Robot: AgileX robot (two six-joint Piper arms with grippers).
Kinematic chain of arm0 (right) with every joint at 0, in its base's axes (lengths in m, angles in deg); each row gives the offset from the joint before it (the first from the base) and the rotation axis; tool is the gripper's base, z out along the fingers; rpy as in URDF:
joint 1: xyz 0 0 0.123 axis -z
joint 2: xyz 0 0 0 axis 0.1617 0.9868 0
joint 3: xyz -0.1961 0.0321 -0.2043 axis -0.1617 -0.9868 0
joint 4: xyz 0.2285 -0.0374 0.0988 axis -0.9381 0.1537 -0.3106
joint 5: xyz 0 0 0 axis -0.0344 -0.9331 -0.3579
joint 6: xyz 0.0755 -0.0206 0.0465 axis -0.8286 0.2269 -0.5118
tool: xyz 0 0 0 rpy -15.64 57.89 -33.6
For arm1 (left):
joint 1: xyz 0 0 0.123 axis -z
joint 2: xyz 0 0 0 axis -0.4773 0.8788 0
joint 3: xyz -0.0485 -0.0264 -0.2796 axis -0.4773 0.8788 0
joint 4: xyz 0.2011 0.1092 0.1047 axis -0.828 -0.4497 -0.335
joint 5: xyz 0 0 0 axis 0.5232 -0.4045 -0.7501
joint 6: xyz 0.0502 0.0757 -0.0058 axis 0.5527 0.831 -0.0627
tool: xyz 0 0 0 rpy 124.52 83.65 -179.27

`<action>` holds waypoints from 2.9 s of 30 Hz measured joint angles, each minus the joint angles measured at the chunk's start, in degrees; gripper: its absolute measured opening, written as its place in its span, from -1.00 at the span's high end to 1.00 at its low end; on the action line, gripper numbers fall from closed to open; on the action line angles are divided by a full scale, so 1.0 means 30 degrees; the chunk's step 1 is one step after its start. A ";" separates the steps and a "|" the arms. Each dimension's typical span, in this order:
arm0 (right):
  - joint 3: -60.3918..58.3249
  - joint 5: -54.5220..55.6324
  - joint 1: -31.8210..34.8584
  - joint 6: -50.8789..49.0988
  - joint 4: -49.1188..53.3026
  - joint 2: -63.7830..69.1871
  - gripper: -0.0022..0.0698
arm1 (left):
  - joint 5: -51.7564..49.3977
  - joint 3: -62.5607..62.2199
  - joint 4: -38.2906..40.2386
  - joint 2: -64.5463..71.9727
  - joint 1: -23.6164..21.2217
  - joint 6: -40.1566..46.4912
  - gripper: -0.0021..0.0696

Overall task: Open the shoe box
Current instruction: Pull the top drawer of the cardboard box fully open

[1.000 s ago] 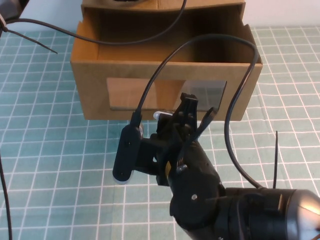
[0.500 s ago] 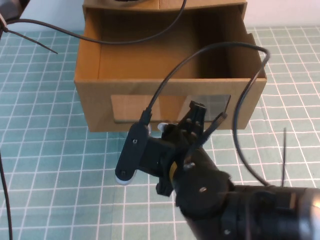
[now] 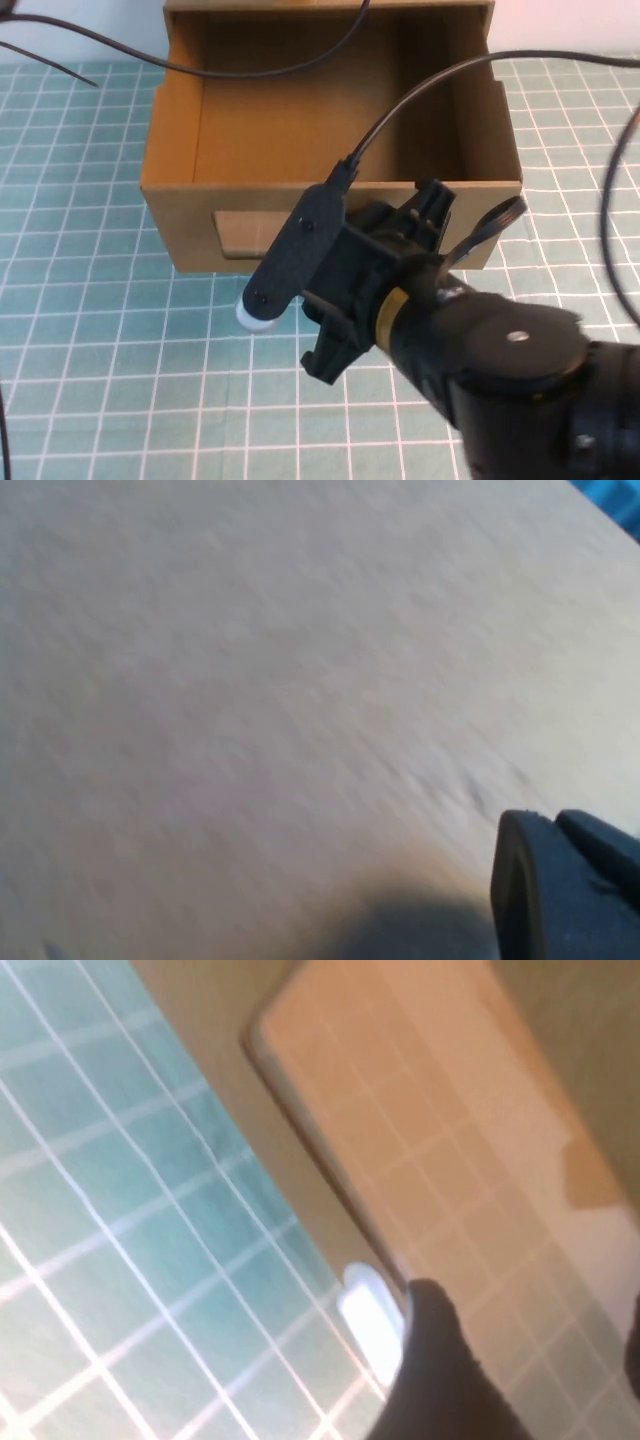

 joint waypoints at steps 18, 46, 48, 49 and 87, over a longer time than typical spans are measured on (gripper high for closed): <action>0.5300 -0.3200 0.0000 0.6324 -0.8721 -0.7095 0.84 | -0.1264 0.0075 -0.1799 -0.8388 -0.2285 -0.1425 0.95; -0.2743 -0.5405 0.0000 1.4425 -1.2357 -2.0321 0.97 | 1.1246 3.1017 -0.6496 -3.3267 -0.2645 -0.2832 0.95; -0.4040 -0.5053 0.0000 1.4374 -1.1517 -2.1033 0.97 | 1.2048 3.2431 -0.6496 -3.4706 -0.2645 -0.3156 0.95; -0.4728 -0.4948 0.0000 1.4374 -1.1037 -2.1334 0.97 | 1.2282 3.3018 -0.6496 -3.5376 -0.2645 -0.3212 0.95; -0.8499 -0.4576 0.0000 1.4374 -1.1878 -2.1905 0.98 | 1.7400 4.5169 -1.1184 -4.0021 -0.2689 -0.3929 0.95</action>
